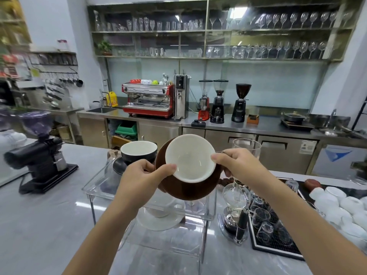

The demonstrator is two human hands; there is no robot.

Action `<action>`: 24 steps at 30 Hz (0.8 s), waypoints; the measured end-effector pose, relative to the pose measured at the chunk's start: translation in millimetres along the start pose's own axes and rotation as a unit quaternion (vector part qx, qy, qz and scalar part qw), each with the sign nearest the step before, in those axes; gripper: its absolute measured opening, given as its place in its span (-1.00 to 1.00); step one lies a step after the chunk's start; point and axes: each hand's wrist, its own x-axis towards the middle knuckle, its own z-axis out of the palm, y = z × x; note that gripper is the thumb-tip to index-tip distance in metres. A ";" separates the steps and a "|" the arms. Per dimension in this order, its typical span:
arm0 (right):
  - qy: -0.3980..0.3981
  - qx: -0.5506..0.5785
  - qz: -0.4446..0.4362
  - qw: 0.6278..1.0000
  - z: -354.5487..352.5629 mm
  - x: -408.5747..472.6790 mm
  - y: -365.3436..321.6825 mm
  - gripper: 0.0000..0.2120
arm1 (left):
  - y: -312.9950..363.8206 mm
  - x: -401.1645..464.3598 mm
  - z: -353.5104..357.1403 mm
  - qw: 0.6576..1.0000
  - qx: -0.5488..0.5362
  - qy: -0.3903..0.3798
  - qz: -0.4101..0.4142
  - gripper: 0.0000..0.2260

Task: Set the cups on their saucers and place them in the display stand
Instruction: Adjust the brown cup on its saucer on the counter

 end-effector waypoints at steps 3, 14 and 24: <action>-0.031 -0.011 0.007 0.999 3.2 8.2 -1.0 -0.46 | -4.2 4.6 -3.0 0.999 0.022 -0.020 -0.019 -0.57; -0.064 -0.001 0.066 0.996 15.7 27.6 8.0 -0.58 | -4.7 20.4 -14.2 0.984 0.079 -0.120 -0.102 -0.37; -0.054 -0.044 0.097 0.993 22.9 35.2 20.8 -0.50 | 4.2 26.4 -16.5 0.958 0.128 -0.214 -0.141 -0.48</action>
